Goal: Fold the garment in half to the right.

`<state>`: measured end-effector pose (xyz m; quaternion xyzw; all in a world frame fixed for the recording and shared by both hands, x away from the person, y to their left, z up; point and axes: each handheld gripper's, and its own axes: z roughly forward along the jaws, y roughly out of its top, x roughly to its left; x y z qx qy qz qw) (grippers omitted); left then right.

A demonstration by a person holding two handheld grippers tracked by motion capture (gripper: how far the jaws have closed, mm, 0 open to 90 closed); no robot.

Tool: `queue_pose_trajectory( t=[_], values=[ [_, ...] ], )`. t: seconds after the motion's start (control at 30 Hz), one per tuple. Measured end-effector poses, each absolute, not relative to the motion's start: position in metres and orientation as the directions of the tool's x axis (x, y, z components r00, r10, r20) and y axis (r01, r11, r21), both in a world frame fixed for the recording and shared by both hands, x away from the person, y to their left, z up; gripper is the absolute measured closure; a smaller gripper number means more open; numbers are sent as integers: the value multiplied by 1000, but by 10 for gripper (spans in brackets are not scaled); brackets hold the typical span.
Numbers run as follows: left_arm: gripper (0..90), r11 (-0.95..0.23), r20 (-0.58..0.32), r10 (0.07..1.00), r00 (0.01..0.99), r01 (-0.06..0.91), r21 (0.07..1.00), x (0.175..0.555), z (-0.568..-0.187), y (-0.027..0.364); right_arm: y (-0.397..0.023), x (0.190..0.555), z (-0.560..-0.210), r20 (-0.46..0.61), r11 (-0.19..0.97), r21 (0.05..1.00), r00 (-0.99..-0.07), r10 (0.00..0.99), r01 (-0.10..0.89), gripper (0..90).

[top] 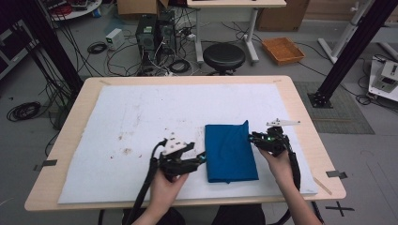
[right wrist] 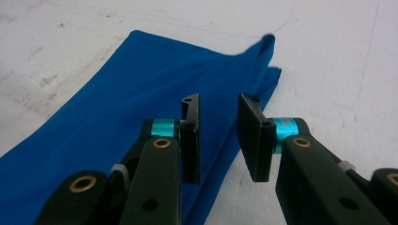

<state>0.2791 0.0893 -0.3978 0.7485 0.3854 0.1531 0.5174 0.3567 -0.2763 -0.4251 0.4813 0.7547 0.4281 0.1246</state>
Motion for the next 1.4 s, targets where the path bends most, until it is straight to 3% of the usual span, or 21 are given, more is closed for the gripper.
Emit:
queue_pose_trajectory(
  t=[0.07, 0.17, 0.53, 0.67, 0.93, 1.0, 1.1, 1.4],
  values=[
    [435, -155, -170, 760, 627, 429, 890, 279, -400, 108, -277, 356, -432, 244, 153, 755, -490, 837, 637, 731],
    [435, -142, -177, 780, 601, 445, 884, 279, -403, 126, -276, 355, -437, 237, 174, 742, -496, 835, 648, 900],
    [435, -109, -193, 809, 556, 463, 879, 277, -412, 157, -284, 350, -441, 218, 164, 715, -441, 871, 679, 900],
    [434, -102, -197, 809, 554, 463, 880, 278, -412, 161, -287, 355, -434, 226, 124, 742, -420, 879, 659, 775],
    [434, -100, -198, 813, 547, 467, 878, 280, -415, 164, -272, 404, -415, 215, 73, 780, -376, 901, 622, 708],
    [432, -104, -196, 814, 548, 468, 878, 281, -415, 165, -268, 414, -417, 215, 71, 766, -359, 908, 638, 727],
    [432, -103, -198, 814, 546, 471, 876, 281, -416, 166, -263, 425, -426, 185, 113, 731, -355, 916, 673, 900],
    [431, -102, -199, 820, 537, 478, 872, 284, -420, 169, -273, 427, -436, 168, 90, 744, -315, 934, 663, 872]
  ],
)
